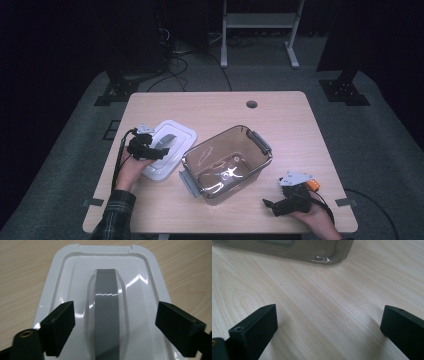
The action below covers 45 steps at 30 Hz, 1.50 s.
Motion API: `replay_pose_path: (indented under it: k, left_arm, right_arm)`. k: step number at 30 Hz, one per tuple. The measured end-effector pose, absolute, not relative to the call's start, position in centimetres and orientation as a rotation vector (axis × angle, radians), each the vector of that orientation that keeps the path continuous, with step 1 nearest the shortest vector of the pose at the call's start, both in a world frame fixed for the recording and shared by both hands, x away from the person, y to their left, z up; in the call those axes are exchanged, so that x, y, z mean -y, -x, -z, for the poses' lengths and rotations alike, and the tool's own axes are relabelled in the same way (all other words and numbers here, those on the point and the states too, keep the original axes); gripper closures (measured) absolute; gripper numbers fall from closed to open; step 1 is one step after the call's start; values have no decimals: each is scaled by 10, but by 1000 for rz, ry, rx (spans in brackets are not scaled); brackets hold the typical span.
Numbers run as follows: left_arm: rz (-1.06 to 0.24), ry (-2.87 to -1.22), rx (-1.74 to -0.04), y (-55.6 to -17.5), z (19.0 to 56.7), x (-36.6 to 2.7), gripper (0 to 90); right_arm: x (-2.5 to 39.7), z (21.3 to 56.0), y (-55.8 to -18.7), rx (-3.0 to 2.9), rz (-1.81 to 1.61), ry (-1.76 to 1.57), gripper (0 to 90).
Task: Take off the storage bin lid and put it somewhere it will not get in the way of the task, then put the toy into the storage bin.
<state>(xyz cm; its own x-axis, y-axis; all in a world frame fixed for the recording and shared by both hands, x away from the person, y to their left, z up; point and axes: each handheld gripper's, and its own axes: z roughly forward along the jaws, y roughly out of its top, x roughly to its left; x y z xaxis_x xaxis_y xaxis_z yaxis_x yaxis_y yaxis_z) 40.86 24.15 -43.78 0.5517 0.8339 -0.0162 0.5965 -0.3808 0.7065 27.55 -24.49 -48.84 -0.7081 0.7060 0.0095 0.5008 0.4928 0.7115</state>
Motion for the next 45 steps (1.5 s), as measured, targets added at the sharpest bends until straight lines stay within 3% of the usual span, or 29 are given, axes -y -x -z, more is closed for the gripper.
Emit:
replay_pose_path:
  k: [9,33,45]
  left_arm:
    - [-422,-2153,-1102,-389,435,-235,17]
    - [-366,-2248,-893,-309,447,-202,0]
    - [-317,-2294,-809,-294,461,-184,0]
  right_arm:
    - [245,489,-275,-2459,-1032,-1016,1]
    - [247,488,-276,-2459,-1033,-1017,1]
    - [246,486,-278,-2481,-1002,-1020,2]
